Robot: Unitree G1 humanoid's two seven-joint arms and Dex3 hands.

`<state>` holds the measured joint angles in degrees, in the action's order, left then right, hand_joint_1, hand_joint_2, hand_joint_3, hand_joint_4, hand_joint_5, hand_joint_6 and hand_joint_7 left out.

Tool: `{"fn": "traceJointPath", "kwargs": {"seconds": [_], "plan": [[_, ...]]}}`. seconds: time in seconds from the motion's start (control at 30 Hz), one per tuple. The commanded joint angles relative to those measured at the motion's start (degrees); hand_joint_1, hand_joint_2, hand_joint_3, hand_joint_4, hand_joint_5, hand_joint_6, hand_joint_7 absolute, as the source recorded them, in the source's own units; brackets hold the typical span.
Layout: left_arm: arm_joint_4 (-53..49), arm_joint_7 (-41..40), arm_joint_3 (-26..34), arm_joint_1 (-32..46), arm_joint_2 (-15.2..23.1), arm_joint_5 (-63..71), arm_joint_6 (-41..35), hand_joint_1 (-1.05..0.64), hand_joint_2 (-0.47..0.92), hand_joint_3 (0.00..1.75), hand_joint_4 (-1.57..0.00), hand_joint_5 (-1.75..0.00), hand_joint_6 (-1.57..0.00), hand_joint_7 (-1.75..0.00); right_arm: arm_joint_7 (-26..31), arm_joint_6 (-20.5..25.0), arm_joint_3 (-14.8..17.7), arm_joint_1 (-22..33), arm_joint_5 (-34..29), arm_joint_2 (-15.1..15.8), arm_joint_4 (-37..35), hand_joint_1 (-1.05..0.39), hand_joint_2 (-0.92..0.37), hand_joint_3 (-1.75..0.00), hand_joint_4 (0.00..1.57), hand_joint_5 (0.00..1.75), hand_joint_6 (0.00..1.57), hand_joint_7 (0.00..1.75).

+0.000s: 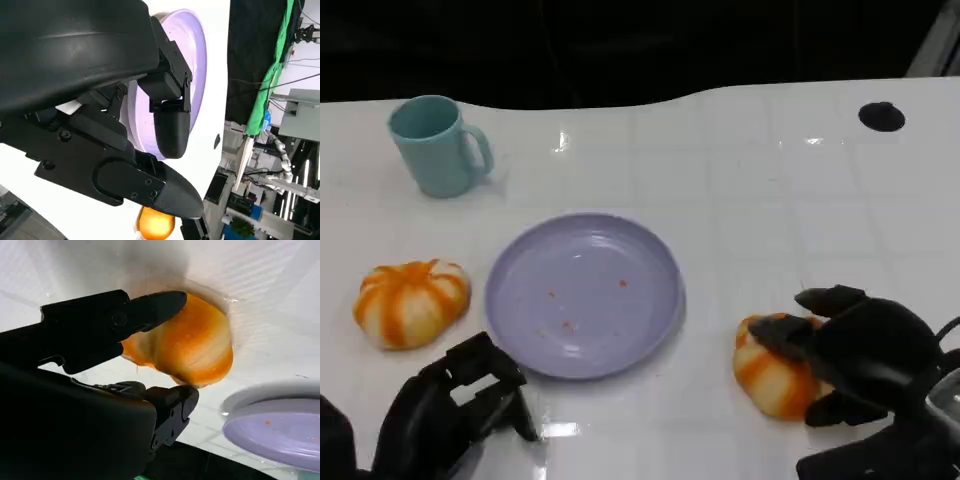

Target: Grasp the bread from the table and place it into the plate.

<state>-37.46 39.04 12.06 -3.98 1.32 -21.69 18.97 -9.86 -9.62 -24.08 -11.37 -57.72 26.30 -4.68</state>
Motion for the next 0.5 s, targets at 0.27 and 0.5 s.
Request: {"fn": "traceJointPath", "kwargs": {"seconds": [0.27,0.5], "plan": [[0.62,-0.41,0.28,0.96,0.31,-0.28,-0.65,-1.03,0.77,0.00,-0.76,-1.69,-0.72,-1.38,3.18,0.40,-3.50,-4.91,1.00,-1.72,-9.48,-0.48,-0.92,-0.07,0.55,0.15,0.57,0.08],[0.66,-0.45,0.30,1.07,0.12,-0.20,-0.41,-1.04,0.78,0.00,-0.77,-1.69,-0.73,-1.35,12.71,-2.05,-5.33,-8.54,2.24,-3.92,-19.61,-0.31,-0.92,-0.17,0.81,1.26,1.13,0.11]]}}
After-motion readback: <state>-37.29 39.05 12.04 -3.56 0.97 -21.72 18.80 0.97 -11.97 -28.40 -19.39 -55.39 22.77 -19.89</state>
